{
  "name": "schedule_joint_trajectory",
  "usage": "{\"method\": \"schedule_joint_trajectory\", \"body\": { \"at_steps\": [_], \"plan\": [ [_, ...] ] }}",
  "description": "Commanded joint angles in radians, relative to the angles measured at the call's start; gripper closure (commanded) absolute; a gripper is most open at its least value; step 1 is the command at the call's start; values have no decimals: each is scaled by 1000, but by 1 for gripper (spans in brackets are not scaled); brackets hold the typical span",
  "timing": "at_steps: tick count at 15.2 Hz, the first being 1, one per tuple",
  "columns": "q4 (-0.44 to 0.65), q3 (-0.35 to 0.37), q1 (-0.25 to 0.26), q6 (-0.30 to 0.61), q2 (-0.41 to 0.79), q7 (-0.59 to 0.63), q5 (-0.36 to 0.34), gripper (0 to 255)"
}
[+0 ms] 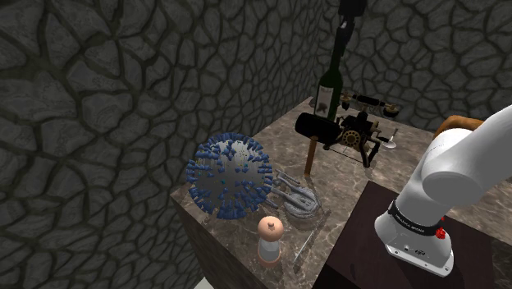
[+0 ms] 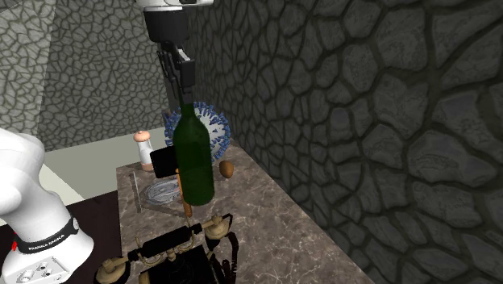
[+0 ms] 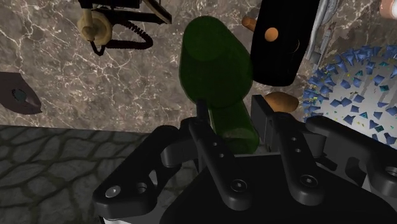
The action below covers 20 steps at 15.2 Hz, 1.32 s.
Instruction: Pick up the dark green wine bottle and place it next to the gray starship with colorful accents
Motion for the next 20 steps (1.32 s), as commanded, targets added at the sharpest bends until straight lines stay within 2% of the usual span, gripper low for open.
{"method": "schedule_joint_trajectory", "body": {
  "at_steps": [1,20],
  "plan": [
    [-33,0,-1,26,-8,2,-2,255],
    [-321,-16,-13,277,-46,9,-21,255]
  ]
}}
